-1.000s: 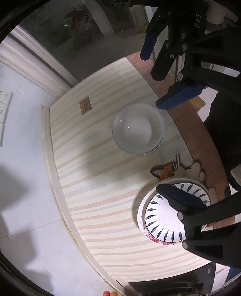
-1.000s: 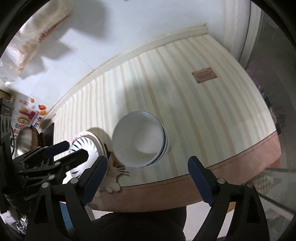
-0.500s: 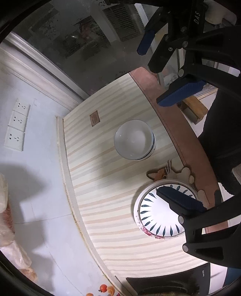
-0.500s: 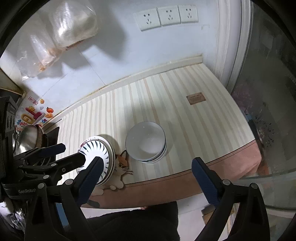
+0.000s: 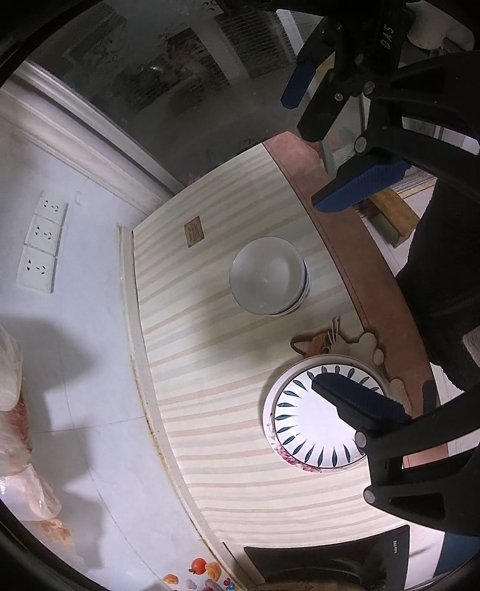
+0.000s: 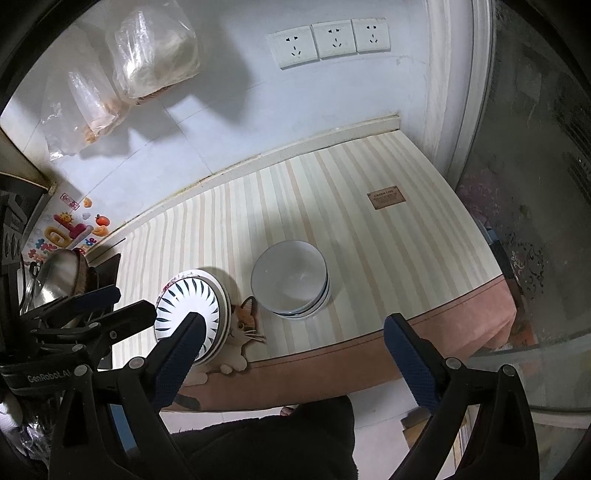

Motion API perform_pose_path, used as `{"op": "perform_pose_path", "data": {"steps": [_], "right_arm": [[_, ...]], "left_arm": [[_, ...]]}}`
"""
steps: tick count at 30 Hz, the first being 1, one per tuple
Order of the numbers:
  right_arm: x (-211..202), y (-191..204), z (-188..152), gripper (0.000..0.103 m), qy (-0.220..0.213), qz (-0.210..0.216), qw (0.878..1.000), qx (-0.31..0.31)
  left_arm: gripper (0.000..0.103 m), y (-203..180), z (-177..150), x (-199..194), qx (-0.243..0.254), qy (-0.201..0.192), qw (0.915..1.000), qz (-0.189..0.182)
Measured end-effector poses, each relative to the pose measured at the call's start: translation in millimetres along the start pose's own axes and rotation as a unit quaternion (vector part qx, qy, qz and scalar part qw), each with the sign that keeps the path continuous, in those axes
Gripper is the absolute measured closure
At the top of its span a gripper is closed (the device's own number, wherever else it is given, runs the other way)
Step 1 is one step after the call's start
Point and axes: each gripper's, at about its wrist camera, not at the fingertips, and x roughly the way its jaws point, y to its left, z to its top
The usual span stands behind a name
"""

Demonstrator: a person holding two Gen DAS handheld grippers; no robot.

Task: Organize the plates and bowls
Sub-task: 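Withdraw both grippers up from the bowl stack, then grasp the three-bowl stack rim with both grippers and lift it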

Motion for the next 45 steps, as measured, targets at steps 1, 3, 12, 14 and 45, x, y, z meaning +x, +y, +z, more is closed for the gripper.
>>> {"op": "perform_pose_path", "data": {"steps": [1,3,12,14,45], "right_arm": [[2.3,-2.4,0.7,0.004,0.001,0.004,1.0,0.003],[9.0,-7.0,2.7,0.004,0.004,0.008,1.0,0.005],[86.6,-49.5,13.0,0.003,0.049,0.099,0.993,0.045],[115.9,-65.3,14.7,0.003,0.065,0.133,0.987,0.066],[360.7,-88.7,18.3,0.049,0.244,0.248,0.933,0.092]], "left_arm": [[0.014,0.4,0.4,2.9,-0.001,0.001,1.0,0.002],[0.014,2.3,3.7,12.2,-0.006,0.002,0.9999,0.01],[0.014,17.3,26.4,83.0,-0.025,0.037,0.9981,0.043],[0.014,21.5,32.9,105.6,-0.03,0.054,0.9974,0.036],[0.044,40.4,39.9,276.8,-0.127,0.211,0.9657,-0.083]]}}
